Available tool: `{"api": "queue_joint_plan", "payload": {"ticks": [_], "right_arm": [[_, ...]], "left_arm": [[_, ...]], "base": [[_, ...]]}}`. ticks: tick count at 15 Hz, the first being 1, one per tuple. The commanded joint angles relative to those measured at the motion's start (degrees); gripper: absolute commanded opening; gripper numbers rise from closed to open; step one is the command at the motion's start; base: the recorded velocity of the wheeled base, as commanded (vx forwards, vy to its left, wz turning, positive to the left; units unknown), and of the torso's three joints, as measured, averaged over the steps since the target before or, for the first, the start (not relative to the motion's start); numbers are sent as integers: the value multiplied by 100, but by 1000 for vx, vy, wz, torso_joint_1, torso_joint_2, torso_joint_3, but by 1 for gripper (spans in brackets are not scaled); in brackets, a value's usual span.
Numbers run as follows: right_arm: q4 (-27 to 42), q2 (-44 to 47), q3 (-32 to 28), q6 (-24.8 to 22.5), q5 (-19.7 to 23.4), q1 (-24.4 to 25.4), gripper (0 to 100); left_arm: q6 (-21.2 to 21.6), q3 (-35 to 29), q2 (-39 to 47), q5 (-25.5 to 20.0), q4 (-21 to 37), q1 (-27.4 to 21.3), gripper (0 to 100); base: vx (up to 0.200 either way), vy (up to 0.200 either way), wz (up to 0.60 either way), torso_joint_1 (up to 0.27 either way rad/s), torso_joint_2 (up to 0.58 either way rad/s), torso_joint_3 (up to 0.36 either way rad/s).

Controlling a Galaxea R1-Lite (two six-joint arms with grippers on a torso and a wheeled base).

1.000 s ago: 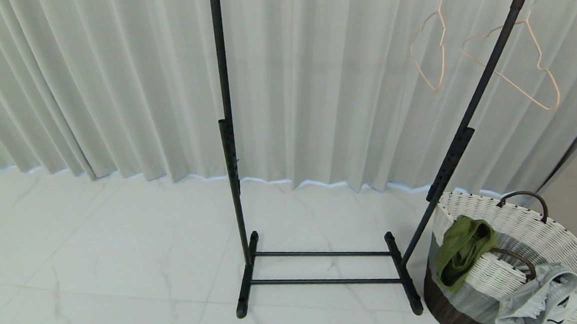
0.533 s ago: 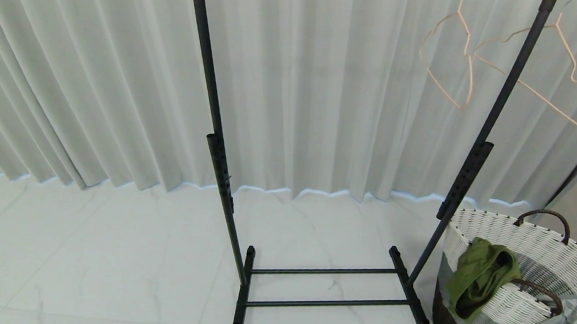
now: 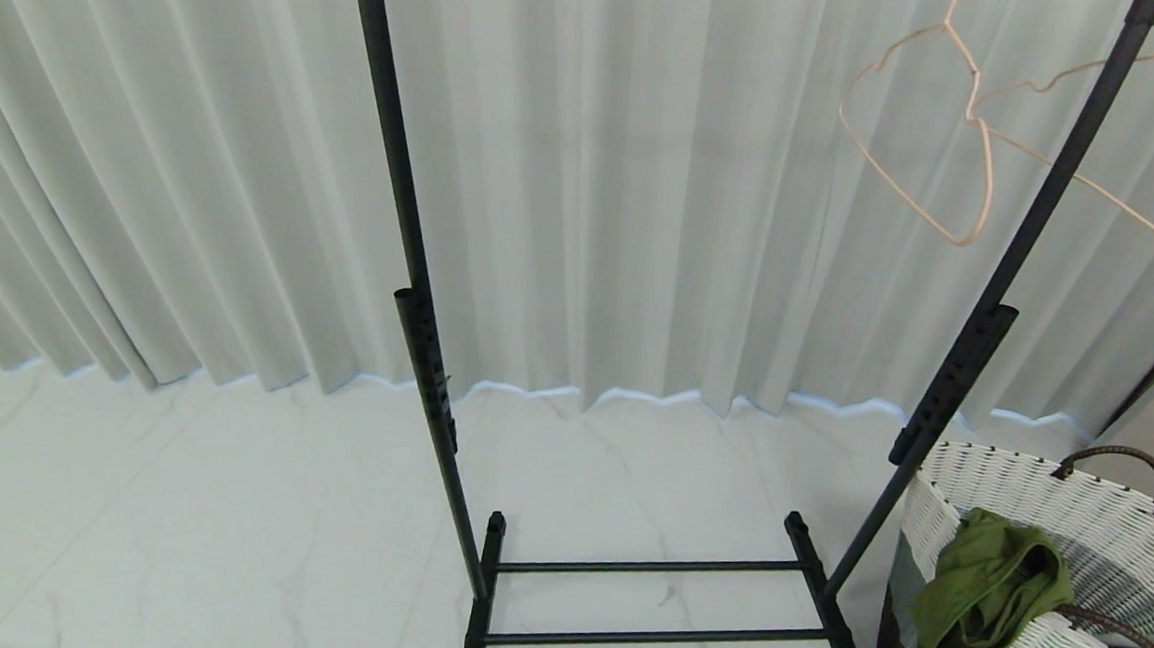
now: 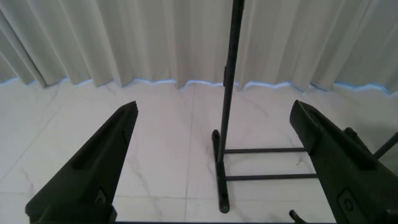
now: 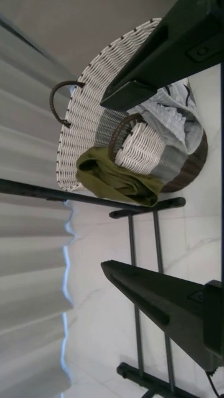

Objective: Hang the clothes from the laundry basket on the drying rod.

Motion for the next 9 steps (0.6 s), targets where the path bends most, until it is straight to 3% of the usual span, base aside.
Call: {"api": "queue_joint_plan", "payload": {"ticks": [1, 9], "right_arm": [[-1, 0, 0, 1, 0, 2, 100], [-1, 0, 0, 62, 0, 2, 100]], "left_arm": [[22, 0, 7, 1, -1, 1, 100], [31, 0, -2, 1, -1, 1, 100]], "base": [[0, -200, 0, -2, 2, -2], [0, -200, 0, -2, 3, 3]]}}
